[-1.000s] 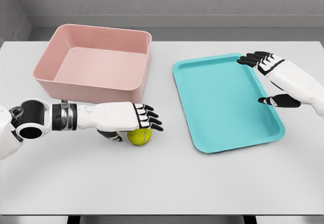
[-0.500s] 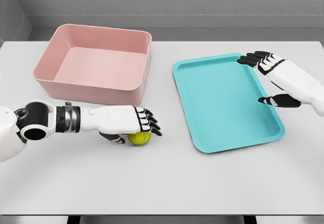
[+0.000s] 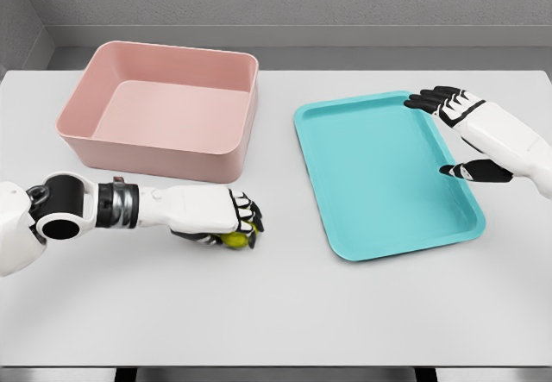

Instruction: Put the tennis from the blue tray into the pink basket with both arms

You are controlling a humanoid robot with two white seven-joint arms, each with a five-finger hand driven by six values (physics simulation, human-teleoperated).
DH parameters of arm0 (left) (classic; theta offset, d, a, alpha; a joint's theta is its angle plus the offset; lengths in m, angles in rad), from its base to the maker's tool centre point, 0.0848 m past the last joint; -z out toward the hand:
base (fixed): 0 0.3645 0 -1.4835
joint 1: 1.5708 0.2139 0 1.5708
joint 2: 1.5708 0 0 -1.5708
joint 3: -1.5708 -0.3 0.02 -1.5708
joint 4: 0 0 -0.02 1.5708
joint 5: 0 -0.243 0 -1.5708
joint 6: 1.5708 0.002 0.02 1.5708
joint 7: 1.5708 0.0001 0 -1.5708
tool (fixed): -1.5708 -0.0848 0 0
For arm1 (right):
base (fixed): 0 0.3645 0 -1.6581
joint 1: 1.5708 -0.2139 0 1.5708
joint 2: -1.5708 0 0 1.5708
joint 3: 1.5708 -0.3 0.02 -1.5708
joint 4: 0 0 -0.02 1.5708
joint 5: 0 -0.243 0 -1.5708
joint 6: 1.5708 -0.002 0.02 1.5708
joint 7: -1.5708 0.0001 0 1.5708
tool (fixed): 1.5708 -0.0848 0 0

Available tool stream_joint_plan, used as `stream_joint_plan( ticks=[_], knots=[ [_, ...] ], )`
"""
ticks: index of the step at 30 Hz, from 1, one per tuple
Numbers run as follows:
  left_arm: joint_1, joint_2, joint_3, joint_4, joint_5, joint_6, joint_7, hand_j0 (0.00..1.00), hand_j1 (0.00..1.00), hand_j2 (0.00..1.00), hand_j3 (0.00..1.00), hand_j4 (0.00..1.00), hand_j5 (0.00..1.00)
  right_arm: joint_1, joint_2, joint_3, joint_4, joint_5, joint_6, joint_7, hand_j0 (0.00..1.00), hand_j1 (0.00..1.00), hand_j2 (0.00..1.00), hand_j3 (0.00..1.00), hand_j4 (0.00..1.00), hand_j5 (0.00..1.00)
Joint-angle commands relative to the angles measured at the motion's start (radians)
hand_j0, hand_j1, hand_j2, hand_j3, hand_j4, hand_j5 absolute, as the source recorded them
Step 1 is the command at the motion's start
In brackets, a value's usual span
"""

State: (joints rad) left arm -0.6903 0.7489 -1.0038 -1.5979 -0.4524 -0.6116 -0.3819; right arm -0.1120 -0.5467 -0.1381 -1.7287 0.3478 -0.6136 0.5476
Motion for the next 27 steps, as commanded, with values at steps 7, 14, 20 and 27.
stream_joint_plan(
  ticks=[7, 14, 20, 27],
  knots=[
    [-0.008, 0.003, 0.004, -0.01, 0.012, 0.001, 0.0, 0.53, 0.53, 0.53, 0.53, 0.53, 0.53, 0.0, -0.001, 0.0, 0.001, -0.007, 0.003, -0.001, 1.0, 1.0, 1.0, 1.0, 1.0, 1.0],
    [-0.031, 0.015, 0.008, -0.053, 0.017, 0.001, 0.0, 0.53, 0.53, 0.53, 0.53, 0.53, 0.53, 0.0, -0.001, 0.0, 0.001, -0.007, 0.003, -0.001, 1.0, 1.0, 1.0, 1.0, 1.0, 1.0],
    [-0.069, 0.035, 0.011, -0.065, 0.052, 0.001, 0.0, 0.53, 0.53, 0.53, 0.53, 0.53, 0.53, 0.0, -0.001, -0.002, 0.001, -0.007, 0.003, -0.001, 1.0, 1.0, 1.0, 1.0, 1.0, 1.0],
    [-0.115, 0.055, 0.022, -0.074, 0.089, 0.001, 0.0, 0.53, 0.53, 0.53, 0.53, 0.53, 0.53, 0.0, -0.001, -0.002, 0.001, -0.007, 0.003, -0.001, 1.0, 1.0, 1.0, 1.0, 1.0, 1.0]
  ],
)
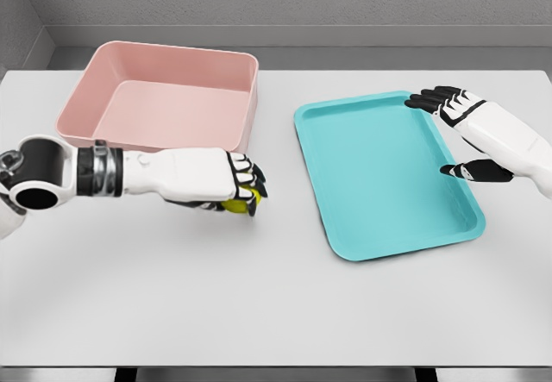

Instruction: Put the tennis from the blue tray into the pink basket with both arms

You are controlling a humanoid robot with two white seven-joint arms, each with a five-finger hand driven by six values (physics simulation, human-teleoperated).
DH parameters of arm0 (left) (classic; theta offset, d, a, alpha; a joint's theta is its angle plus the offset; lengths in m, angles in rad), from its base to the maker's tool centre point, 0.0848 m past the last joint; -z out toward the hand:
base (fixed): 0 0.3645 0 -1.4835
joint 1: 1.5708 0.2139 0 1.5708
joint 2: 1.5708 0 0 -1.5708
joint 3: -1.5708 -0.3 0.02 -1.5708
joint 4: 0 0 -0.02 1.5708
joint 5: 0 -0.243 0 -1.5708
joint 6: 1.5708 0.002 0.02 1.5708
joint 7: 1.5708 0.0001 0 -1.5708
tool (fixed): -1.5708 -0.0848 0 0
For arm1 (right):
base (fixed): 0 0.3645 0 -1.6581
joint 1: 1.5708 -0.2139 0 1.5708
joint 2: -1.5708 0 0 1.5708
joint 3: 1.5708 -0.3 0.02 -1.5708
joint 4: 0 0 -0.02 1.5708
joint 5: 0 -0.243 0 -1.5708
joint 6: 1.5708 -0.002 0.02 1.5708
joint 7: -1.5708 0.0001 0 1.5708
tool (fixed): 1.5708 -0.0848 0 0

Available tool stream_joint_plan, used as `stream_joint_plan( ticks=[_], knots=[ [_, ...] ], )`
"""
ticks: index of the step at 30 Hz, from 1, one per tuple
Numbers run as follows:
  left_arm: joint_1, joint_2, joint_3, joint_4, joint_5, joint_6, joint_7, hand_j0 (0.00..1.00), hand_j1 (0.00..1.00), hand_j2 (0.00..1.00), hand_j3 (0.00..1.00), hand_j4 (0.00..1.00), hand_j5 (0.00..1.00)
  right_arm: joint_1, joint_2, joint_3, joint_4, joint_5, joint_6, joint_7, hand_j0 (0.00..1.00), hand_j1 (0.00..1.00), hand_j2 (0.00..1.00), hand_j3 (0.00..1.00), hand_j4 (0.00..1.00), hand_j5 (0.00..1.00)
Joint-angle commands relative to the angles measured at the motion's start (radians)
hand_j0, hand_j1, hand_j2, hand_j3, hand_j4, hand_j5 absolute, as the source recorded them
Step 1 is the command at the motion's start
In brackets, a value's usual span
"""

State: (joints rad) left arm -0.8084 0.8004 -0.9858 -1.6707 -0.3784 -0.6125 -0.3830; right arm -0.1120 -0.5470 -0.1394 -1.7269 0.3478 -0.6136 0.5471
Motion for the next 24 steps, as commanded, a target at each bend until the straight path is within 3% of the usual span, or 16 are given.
stream_joint_plan(
  ticks=[1, 14, 24],
  knots=[
    [-0.002, 0.01, 0.009, -0.001, 0.016, 0.002, 0.001, 0.53, 0.53, 0.53, 0.53, 0.53, 0.53, 0.0, -0.001, 0.0, 0.0, -0.007, 0.003, -0.001, 1.0, 1.0, 1.0, 1.0, 1.0, 1.0],
    [-0.035, 0.017, 0.064, 0.028, 0.044, 0.002, 0.001, 0.53, 0.53, 0.53, 0.53, 0.53, 0.53, 0.0, -0.001, 0.0, 0.0, -0.007, 0.003, 0.001, 1.0, 1.0, 1.0, 1.0, 1.0, 1.0],
    [-0.087, 0.002, 0.067, 0.141, 0.065, 0.002, 0.001, 0.53, 0.53, 0.53, 0.53, 0.53, 0.53, 0.0, -0.001, 0.0, 0.0, -0.007, 0.003, -0.001, 1.0, 1.0, 1.0, 1.0, 1.0, 1.0]
  ],
)
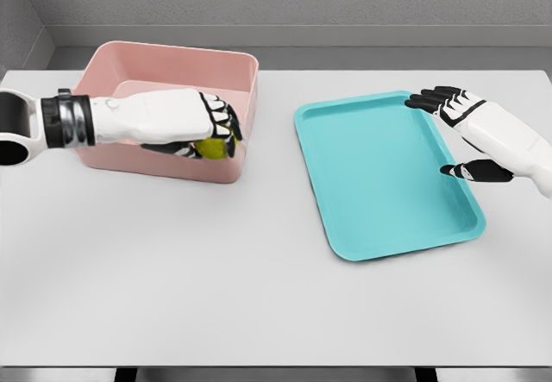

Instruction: Put the tennis from the blue tray into the pink basket with both arms

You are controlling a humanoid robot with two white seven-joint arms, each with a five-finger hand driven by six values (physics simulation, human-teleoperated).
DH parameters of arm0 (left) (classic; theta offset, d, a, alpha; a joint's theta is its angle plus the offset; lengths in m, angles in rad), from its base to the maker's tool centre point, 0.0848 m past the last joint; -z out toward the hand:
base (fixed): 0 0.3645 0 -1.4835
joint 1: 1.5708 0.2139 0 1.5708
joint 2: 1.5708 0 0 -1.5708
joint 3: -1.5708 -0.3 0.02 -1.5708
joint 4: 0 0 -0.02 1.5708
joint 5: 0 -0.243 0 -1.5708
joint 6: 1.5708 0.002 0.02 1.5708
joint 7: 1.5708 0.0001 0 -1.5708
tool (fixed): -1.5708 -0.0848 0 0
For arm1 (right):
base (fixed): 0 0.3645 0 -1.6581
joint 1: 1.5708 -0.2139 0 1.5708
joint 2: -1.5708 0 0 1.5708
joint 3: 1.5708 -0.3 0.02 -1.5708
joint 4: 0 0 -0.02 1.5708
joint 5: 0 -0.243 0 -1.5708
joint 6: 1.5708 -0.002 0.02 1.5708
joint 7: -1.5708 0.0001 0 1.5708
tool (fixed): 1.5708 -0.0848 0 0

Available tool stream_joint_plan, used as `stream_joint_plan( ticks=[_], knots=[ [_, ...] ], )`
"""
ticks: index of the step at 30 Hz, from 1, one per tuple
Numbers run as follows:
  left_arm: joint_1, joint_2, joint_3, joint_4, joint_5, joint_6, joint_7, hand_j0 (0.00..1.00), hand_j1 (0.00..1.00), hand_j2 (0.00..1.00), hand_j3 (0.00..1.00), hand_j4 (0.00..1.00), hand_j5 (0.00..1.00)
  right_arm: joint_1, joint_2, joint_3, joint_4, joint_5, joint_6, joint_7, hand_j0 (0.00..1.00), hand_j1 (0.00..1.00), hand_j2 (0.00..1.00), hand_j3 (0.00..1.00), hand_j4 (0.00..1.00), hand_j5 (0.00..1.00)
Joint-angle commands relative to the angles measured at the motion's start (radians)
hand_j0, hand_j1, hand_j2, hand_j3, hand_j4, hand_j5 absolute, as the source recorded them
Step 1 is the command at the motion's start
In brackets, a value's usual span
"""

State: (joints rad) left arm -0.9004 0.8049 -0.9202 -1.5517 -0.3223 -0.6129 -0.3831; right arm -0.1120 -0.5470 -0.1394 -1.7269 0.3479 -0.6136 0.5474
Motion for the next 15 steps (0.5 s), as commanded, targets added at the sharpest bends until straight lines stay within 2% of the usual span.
stream_joint_plan(
  ticks=[1, 7, 15],
  knots=[
    [-0.002, -0.003, 0.003, 0.036, 0.009, 0.002, 0.001, 0.53, 0.53, 0.53, 0.53, 0.53, 0.53, 0.0, -0.001, 0.0, 0.0, -0.007, 0.003, -0.001, 1.0, 1.0, 1.0, 1.0, 1.0, 1.0],
    [-0.046, -0.039, 0.009, 0.14, 0.015, 0.002, 0.001, 0.53, 0.53, 0.53, 0.53, 0.53, 0.53, 0.0, -0.001, 0.0, 0.0, -0.007, 0.003, -0.001, 1.0, 1.0, 1.0, 1.0, 1.0, 1.0],
    [-0.066, -0.064, 0.023, 0.251, 0.015, 0.002, 0.001, 0.53, 0.53, 0.53, 0.53, 0.53, 0.53, 0.0, -0.001, 0.0, 0.001, -0.007, 0.003, 0.0, 1.0, 1.0, 1.0, 1.0, 1.0, 1.0]
  ],
)
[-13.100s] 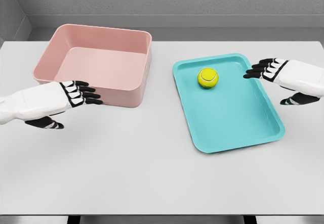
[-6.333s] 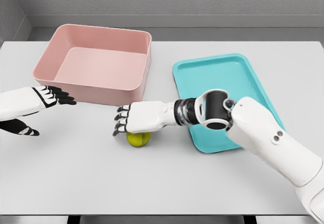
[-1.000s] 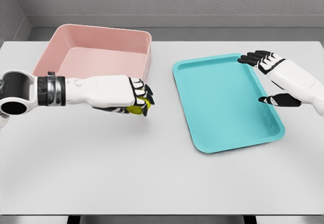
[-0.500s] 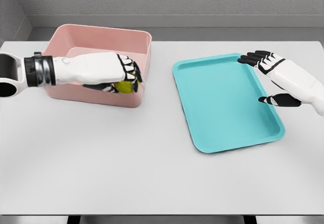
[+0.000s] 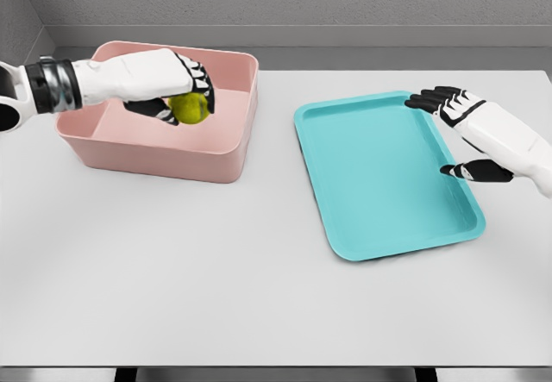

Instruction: Put the tennis from the blue tray into the pink basket with both arms

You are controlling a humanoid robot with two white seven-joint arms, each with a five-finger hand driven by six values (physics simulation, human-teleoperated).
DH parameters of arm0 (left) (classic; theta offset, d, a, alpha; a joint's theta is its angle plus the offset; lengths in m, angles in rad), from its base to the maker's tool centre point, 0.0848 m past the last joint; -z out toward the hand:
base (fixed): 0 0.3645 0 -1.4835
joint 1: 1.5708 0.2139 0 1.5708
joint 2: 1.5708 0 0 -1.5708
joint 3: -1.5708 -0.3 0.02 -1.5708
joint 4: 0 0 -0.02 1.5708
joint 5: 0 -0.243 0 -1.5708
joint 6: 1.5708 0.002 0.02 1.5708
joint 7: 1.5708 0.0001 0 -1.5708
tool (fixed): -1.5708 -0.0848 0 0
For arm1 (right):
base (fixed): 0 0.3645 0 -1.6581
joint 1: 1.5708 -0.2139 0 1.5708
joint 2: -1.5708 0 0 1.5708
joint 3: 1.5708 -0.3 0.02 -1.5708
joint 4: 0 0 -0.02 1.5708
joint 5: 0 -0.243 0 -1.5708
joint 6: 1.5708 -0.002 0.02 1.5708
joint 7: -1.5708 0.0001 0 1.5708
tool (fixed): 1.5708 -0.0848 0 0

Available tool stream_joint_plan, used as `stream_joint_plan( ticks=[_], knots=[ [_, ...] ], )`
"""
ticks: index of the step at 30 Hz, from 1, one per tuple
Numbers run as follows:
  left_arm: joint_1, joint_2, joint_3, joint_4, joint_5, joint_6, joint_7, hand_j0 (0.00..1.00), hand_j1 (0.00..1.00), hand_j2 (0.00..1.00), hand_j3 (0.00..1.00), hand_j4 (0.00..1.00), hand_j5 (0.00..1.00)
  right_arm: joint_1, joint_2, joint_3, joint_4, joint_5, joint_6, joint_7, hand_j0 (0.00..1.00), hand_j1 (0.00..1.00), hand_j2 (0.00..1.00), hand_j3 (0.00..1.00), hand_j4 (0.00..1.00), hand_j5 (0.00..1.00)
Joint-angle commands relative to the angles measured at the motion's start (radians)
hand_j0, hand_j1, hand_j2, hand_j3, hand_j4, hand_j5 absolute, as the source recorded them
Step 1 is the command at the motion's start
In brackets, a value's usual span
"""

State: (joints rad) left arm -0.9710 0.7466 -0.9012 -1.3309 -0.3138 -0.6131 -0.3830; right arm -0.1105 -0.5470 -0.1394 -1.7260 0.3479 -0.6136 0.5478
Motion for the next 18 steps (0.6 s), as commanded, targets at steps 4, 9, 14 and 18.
stream_joint_plan(
  ticks=[4, 9, 14, 18],
  knots=[
    [-0.017, -0.024, 0.013, 0.09, 0.007, 0.002, 0.001, 0.53, 0.53, 0.53, 0.53, 0.53, 0.53, -0.002, -0.001, 0.0, 0.002, -0.006, 0.003, 0.0, 1.0, 1.0, 1.0, 1.0, 1.0, 1.0],
    [-0.032, -0.042, 0.024, 0.165, 0.007, 0.002, 0.001, 0.56, 0.56, 0.56, 0.56, 0.56, 0.56, -0.002, -0.001, 0.0, 0.002, -0.006, 0.003, 0.0, 1.0, 1.0, 1.0, 1.0, 1.0, 1.0],
    [-0.035, -0.055, 0.033, 0.196, 0.019, 0.002, 0.012, 1.0, 1.0, 1.0, 1.0, 1.0, 1.0, -0.002, -0.002, 0.0, 0.005, -0.006, 0.003, -0.002, 1.0, 1.0, 1.0, 1.0, 1.0, 1.0],
    [-0.035, -0.055, 0.033, 0.191, 0.039, 0.002, 0.012, 1.0, 1.0, 1.0, 1.0, 1.0, 1.0, 0.0, -0.002, 0.0, 0.003, -0.007, 0.003, -0.002, 1.0, 1.0, 1.0, 1.0, 1.0, 1.0]
  ],
)
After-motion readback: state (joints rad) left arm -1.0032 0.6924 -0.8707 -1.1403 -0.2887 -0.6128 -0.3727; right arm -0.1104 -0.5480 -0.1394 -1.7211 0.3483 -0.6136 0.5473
